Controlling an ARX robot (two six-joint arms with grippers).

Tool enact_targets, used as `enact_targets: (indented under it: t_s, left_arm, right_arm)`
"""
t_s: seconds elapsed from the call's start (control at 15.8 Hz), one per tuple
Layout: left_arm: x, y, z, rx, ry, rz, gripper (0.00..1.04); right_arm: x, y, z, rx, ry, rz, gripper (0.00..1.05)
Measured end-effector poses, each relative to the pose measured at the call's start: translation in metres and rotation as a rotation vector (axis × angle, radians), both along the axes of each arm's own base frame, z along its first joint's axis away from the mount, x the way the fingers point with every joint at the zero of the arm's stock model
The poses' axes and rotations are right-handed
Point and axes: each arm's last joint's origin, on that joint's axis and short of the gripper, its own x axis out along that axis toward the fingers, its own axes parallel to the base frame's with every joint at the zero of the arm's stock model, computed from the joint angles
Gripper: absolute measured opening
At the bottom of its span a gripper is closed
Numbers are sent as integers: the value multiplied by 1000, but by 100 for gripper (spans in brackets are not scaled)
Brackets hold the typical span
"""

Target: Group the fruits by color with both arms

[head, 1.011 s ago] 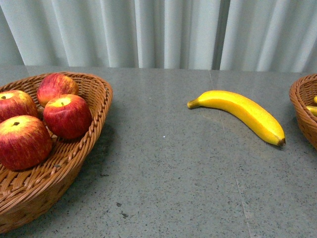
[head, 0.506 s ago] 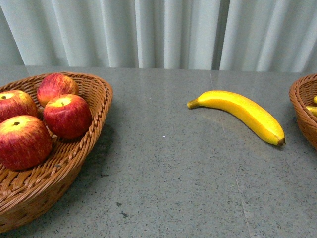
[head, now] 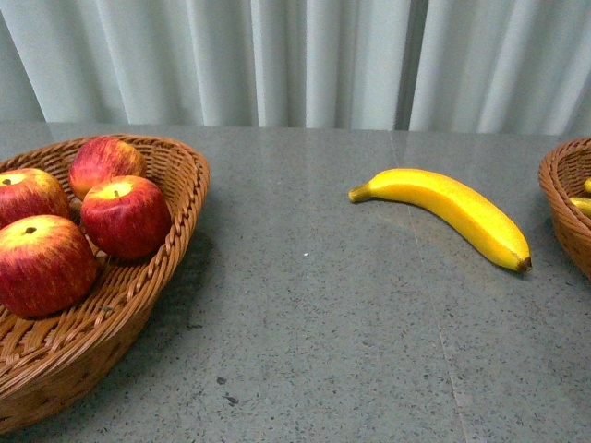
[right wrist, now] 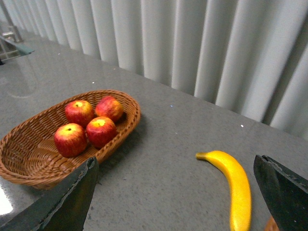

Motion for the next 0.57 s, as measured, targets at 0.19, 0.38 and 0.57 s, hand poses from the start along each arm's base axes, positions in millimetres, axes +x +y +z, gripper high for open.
enact_targets:
  t_s: [0.19, 0.38, 0.57]
  left_arm:
    - [0, 0, 0, 0, 0, -1, 98]
    - [0, 0, 0, 0, 0, 0, 98]
    - [0, 0, 0, 0, 0, 0, 98]
  right_arm:
    - [57, 77, -7, -123, 62, 156, 98]
    - [121, 109, -42, -235, 169, 129, 98]
    - [163, 114, -56, -290, 187, 74, 98]
